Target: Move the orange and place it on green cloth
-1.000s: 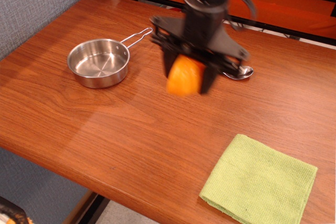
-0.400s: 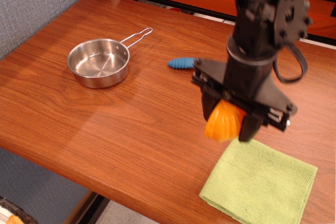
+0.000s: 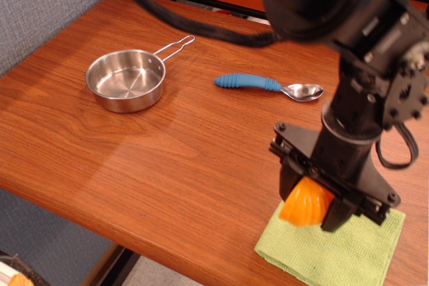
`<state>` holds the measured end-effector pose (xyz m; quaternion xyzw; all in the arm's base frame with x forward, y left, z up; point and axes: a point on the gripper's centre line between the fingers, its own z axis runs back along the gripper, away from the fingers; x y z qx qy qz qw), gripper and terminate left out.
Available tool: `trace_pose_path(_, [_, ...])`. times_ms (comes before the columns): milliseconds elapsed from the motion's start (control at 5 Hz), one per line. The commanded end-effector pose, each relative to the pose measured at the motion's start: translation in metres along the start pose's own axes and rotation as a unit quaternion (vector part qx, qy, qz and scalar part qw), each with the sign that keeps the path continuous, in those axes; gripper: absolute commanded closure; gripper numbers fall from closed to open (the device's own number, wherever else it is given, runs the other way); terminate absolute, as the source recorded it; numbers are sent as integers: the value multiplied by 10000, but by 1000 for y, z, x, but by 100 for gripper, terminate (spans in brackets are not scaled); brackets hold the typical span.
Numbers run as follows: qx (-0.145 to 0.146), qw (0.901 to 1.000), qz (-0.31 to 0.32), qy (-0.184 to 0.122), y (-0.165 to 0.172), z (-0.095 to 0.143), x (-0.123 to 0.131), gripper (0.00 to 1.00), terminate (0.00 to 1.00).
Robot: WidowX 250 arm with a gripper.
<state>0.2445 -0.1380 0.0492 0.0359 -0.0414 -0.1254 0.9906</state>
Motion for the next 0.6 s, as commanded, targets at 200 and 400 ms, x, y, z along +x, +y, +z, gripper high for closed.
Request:
trace_pose_path(200, [-27, 9998, -120, 176, -4, 8, -6, 0, 0])
trace_pose_path(400, [-108, 9999, -8, 98, 2, 22, -7, 0, 100])
